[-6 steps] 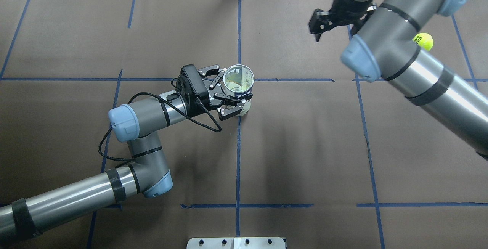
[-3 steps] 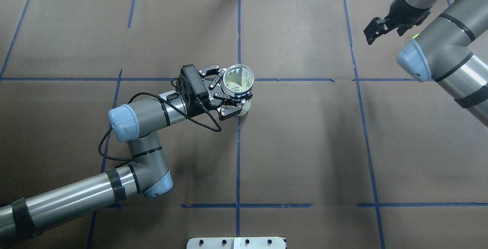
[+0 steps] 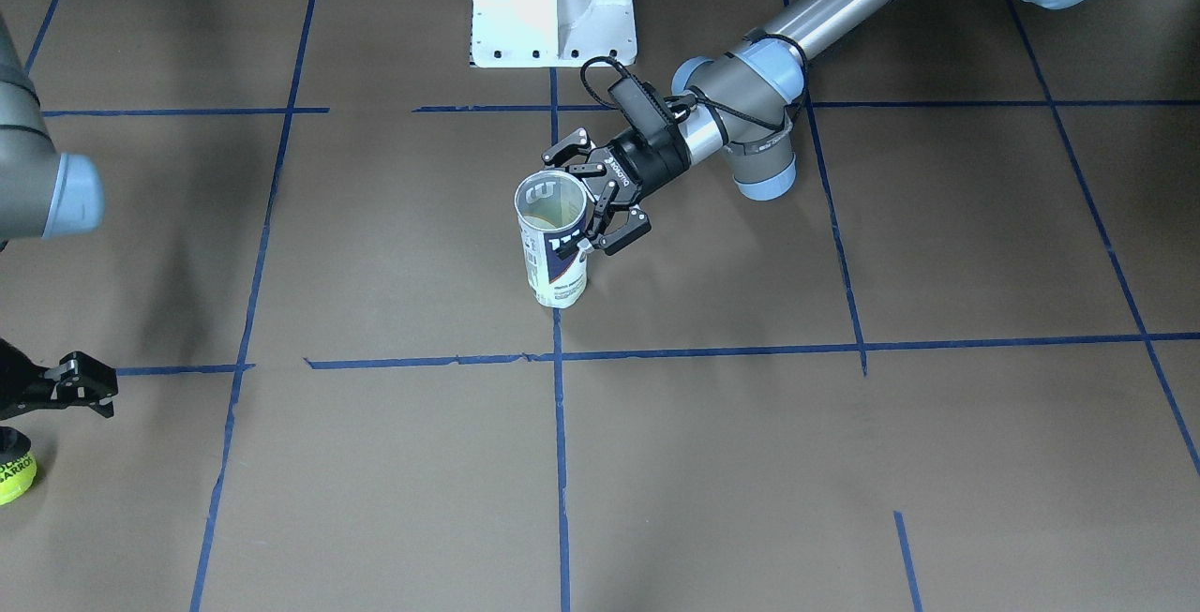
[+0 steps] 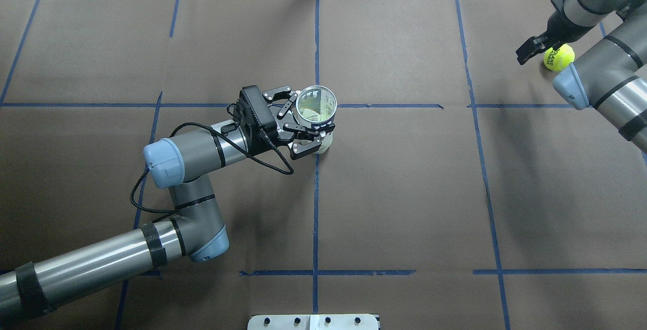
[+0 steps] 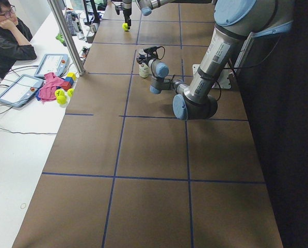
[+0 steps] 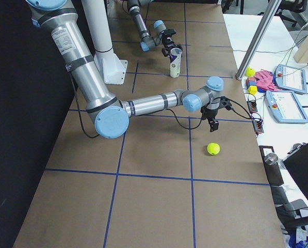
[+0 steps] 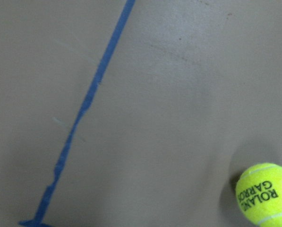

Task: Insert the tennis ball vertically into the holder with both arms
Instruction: 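Move the right gripper to the second tennis ball and grasp it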

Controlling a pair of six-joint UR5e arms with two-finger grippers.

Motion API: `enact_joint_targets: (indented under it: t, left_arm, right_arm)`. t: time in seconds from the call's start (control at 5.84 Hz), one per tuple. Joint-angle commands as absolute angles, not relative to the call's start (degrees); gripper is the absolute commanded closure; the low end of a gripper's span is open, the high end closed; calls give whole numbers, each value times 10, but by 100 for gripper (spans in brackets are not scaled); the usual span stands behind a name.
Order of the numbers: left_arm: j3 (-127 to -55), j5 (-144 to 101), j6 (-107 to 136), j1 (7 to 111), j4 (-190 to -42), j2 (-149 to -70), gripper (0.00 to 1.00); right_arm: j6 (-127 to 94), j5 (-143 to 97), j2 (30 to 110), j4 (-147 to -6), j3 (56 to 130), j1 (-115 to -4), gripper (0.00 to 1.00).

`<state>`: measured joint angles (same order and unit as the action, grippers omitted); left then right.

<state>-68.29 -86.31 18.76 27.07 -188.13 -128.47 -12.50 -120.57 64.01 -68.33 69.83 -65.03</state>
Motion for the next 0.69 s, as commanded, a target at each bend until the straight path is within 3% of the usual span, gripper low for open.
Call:
enact_joint_targets:
  t: [0.0,0.51]
  left_arm:
    - [-683,-863,188,270,-1881,-1284,23]
    - [-683,-863,187,270,-1881,-1283,23]
  right_arm:
    - [-69,-1153,637,-622,629,-661,0]
    - [-56,-1124,619,-621,590,-659,0]
